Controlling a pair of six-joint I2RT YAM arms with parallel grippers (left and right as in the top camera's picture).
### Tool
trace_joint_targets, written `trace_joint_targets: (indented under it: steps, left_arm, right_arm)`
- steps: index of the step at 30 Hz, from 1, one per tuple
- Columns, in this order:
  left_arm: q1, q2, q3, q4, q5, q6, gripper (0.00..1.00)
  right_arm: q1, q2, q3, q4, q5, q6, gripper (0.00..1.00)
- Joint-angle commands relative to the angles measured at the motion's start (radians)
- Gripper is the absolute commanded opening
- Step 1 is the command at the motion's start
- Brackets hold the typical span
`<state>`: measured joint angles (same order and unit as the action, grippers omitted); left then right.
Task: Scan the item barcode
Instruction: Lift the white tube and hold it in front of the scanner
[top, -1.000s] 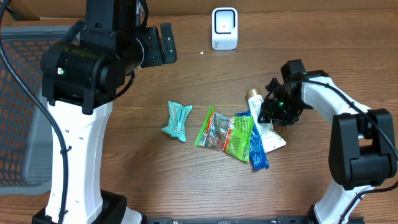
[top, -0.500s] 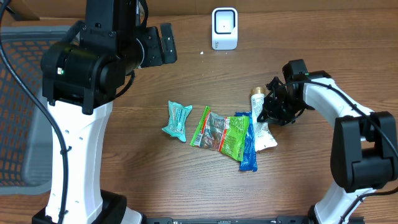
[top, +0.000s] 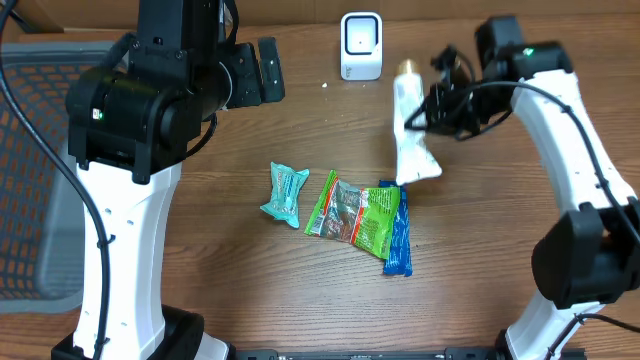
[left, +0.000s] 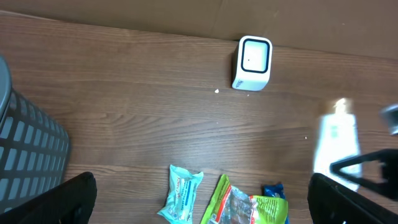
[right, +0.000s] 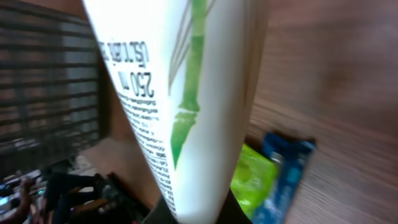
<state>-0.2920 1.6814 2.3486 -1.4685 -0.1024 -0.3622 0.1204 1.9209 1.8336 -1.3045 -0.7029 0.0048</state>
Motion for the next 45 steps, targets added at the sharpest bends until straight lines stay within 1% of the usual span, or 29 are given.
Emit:
trace_joint_targets:
  steps: [1, 5, 10, 13, 22, 24, 27, 31, 32, 37, 39, 41, 43, 45]
  left_arm:
    - [0.003, -0.015, 0.016, 0.002, -0.012, 0.019, 0.99]
    - [0.003, -0.015, 0.016, 0.002, -0.013, 0.019, 1.00]
    - [0.003, -0.015, 0.016, 0.002, -0.013, 0.019, 1.00]
    - [0.003, -0.015, 0.016, 0.002, -0.013, 0.019, 1.00]
    - [0.003, -0.015, 0.016, 0.002, -0.013, 0.019, 1.00]
    - [0.003, -0.015, 0.016, 0.002, -0.013, 0.019, 1.00]
    - [0.003, -0.015, 0.016, 0.002, -0.013, 0.019, 0.99]
    - [0.003, -0.015, 0.016, 0.002, -0.013, 0.019, 1.00]
    - [0.003, -0.015, 0.016, 0.003, -0.013, 0.019, 1.00]
    - [0.003, -0.015, 0.016, 0.002, -0.013, 0.019, 1.00]
    - [0.003, -0.015, 0.016, 0.002, -0.012, 0.019, 1.00]
    - [0.003, -0.015, 0.016, 0.002, -0.012, 0.019, 1.00]
    - [0.003, -0.015, 0.016, 0.002, -0.013, 0.019, 1.00]
    - [0.003, -0.015, 0.016, 0.002, -0.012, 0.019, 1.00]
  right_arm:
    - [-0.002, -0.051, 0.090, -0.011, -0.214, -0.013, 0.04]
    - [-0.002, -0.051, 0.097, -0.011, -0.331, -0.021, 0.04]
    - [-0.002, -0.051, 0.097, -0.010, -0.382, -0.142, 0.04]
    - [-0.002, -0.051, 0.097, -0.004, -0.383, -0.190, 0.04]
    - [-0.002, -0.051, 0.097, 0.100, -0.369, -0.193, 0.04]
    - [-0.002, -0.051, 0.097, 0.129, -0.336, -0.192, 0.04]
    - [0.000, -0.051, 0.097, 0.181, -0.200, -0.140, 0.04]
    - [0.034, -0.051, 0.097, 0.245, 0.116, 0.027, 0.04]
    - [0.071, -0.050, 0.097, 0.282, 0.313, 0.080, 0.04]
    - [0.193, -0.037, 0.097, 0.425, 0.795, 0.097, 0.04]
    - [0.243, -0.025, 0.097, 0.501, 0.967, 0.056, 0.04]
    - [0.281, -0.004, 0.096, 0.585, 1.096, -0.011, 0.04]
    - [0.304, 0.024, 0.096, 0.665, 1.156, -0.130, 0.04]
    - [0.313, 0.060, 0.096, 0.734, 1.167, -0.257, 0.04]
